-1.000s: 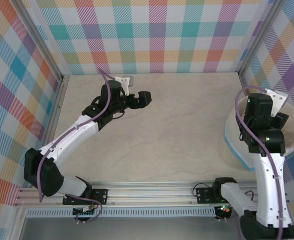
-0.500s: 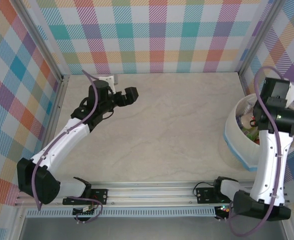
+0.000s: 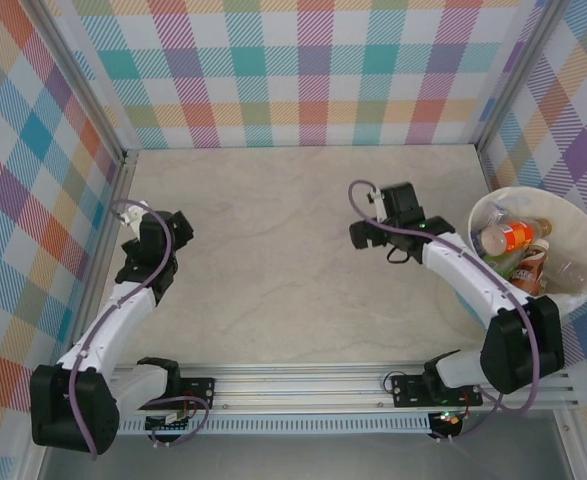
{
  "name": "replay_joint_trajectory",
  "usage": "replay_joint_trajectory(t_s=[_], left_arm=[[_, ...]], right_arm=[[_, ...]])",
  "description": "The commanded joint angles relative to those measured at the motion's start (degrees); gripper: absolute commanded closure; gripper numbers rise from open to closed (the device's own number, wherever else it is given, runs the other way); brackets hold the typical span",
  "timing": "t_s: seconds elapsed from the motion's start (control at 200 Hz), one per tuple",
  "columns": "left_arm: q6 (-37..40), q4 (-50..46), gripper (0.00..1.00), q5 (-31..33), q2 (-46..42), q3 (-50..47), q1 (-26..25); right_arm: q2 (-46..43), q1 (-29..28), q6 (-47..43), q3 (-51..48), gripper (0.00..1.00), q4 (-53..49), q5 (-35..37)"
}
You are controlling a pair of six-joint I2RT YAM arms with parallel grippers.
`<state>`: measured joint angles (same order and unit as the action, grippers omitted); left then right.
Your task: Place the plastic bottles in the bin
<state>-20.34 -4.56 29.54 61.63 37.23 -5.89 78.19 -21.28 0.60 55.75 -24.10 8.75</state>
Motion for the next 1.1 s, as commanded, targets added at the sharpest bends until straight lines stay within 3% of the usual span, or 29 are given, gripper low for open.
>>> replay_joint_trajectory(t_s=[0.0,0.085,0.18,0.34,0.41,0.545,0.65,0.71,0.765,0.905,0.94,1.095], left_arm=[[5.72,13.59,0.00,1.02,3.36,-5.87,2.54],[9.26,21.56,0.00,-7.39,8.99,-8.65,4.15],[10.43,21.39,0.00,-16.60,16.15,-6.01,5.06],[13.71,27.36,0.00,-23.31,23.94,-3.33,5.05],[16.22,30.38,0.00,-22.57,23.85,-4.39,4.83],[18.55,48.14,0.00,-24.44,23.82,-13.44,4.74],[18.84,61.89,0.00,-24.01,29.11,-17.78,4.46],[18.99,51.80,0.00,-21.50,27.33,-14.37,3.25],[20.51,54.47,0.00,-18.18,28.47,-14.49,1.26],[20.42,53.88,0.00,-18.13,28.07,-14.63,1.28],[20.35,53.14,0.00,-18.09,27.95,-14.47,1.24],[20.42,53.39,0.00,-18.16,28.03,-14.51,1.24]], right_arm=[[-0.95,3.18,-1.87,-5.44,0.00,15.52,-6.92],[0.41,5.90,-3.01,-11.50,0.00,20.99,-7.87],[1.03,8.94,-3.71,-15.32,0.00,24.60,-9.57],[2.89,15.17,-1.56,-21.30,0.00,35.35,-15.37],[2.46,16.87,-1.37,-22.51,0.00,38.84,-16.91],[2.87,18.10,-1.47,-26.10,0.00,50.87,-17.67],[4.02,18.20,-2.80,-25.06,0.00,50.49,-17.63],[3.71,18.25,-3.99,-25.75,0.00,52.16,-17.27],[3.47,18.32,-5.58,-27.87,0.00,56.78,-16.29],[11.05,22.74,-0.14,-33.45,0.00,76.56,-17.77],[9.47,23.94,0.18,-32.88,0.00,72.15,-18.90],[9.93,23.83,0.20,-32.92,0.00,73.20,-18.86]])
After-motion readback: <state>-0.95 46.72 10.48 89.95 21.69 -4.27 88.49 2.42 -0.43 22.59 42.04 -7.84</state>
